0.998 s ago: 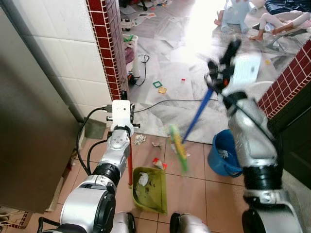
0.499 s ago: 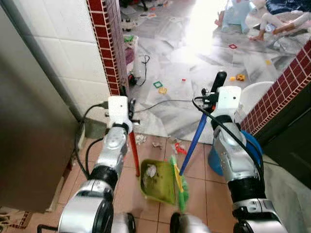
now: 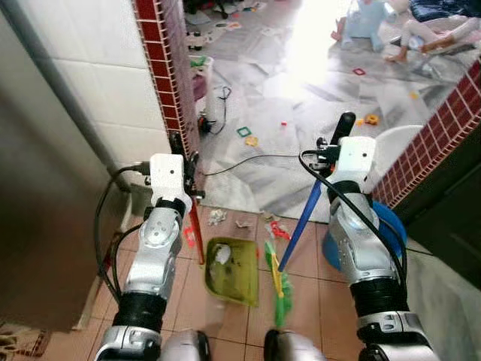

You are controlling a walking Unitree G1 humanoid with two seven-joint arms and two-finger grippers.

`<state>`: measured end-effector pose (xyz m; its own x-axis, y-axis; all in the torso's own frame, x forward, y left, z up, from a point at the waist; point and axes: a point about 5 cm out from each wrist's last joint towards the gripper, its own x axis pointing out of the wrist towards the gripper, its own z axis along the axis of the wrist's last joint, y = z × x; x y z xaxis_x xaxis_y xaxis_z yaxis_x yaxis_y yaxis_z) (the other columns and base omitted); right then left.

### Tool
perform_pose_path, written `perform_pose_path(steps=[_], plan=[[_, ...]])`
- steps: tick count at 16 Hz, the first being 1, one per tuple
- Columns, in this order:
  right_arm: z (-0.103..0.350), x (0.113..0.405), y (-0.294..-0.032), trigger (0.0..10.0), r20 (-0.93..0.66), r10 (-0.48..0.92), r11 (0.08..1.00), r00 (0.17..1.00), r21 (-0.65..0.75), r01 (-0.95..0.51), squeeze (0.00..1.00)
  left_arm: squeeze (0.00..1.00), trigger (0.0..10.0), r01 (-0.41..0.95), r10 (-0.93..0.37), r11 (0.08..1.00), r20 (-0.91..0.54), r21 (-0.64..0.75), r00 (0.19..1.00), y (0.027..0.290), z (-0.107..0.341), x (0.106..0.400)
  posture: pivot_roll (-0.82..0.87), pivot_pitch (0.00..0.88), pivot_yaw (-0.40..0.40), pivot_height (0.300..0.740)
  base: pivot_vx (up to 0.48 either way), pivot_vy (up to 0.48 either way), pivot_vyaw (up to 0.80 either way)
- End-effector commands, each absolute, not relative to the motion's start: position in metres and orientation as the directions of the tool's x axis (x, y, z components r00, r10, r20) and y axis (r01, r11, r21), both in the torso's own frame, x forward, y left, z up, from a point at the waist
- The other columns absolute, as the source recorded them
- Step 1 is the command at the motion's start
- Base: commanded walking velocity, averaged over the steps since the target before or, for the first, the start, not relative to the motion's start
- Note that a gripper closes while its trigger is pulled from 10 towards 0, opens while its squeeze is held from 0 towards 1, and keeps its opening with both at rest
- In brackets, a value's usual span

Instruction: Sweep floor

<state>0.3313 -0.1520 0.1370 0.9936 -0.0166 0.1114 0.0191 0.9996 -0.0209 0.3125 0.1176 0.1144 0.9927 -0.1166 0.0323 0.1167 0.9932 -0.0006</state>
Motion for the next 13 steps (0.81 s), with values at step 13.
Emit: perform_pose_path(steps=[13], plan=[[0.150,0.351,-0.113,10.0,0.160,0.086,0.996,0.983,-0.013,-0.085,0.00,0.00,10.0,0.192,-0.199,0.979,0.110,0.070,0.974,0.096,0.166,0.316,-0.06,0.072,0.022,0.740,0.000,0.000,-0.04]])
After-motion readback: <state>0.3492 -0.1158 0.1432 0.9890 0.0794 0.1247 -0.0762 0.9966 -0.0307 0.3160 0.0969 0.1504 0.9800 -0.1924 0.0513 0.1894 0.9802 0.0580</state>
